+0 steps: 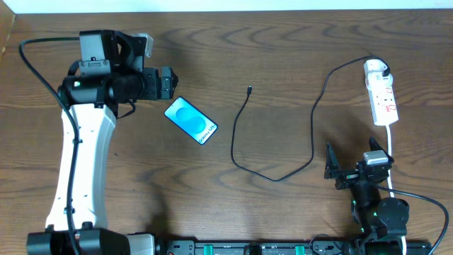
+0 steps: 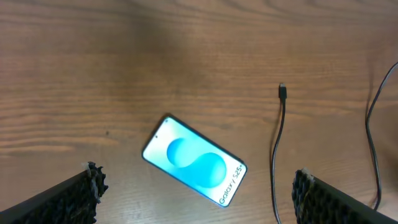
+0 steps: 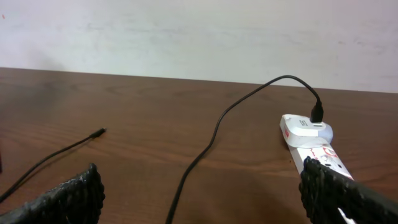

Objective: Plug charger to phone and switch on socket
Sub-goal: 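Move the left gripper forward over the blue-screened phone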

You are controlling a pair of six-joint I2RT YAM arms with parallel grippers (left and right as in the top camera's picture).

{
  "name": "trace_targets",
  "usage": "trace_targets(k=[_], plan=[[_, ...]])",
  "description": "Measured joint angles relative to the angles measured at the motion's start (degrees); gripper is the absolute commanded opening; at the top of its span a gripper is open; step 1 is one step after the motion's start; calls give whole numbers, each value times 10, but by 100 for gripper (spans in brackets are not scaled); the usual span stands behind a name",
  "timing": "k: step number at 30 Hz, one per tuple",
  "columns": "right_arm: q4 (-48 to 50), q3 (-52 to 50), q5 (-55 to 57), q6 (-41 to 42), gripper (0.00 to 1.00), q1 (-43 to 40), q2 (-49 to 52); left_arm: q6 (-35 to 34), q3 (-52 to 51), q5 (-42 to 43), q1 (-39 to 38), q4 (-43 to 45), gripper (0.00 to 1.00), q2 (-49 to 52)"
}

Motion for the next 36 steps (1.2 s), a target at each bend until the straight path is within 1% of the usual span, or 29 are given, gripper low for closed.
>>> trace_targets(k=[4,12,16,18,22,26,29,32,36], plan=[[0,0,0,0,99,0,0,0,0,2,0,-28,98,2],[0,0,0,0,99,0,0,0,0,15,0,-33,98,2],[0,0,0,0,99,0,0,-16,0,16,-9,-32,98,2],[0,0,0,0,99,0,0,-39,0,-3,-25,-26,98,2],[0,0,0,0,99,0,0,-94,7,-69,-69,-25,98,6],[0,0,0,0,99,0,0,-158,46,-110,-90,-31,98,34],[0,0,0,0,99,0,0,-207,96,-126,-90,-47,98,77],[0,0,0,0,99,0,0,-265,149,-148,-94,-93,98,135],[0,0,0,0,99,0,0,-331,168,-180,-110,-109,98,198]])
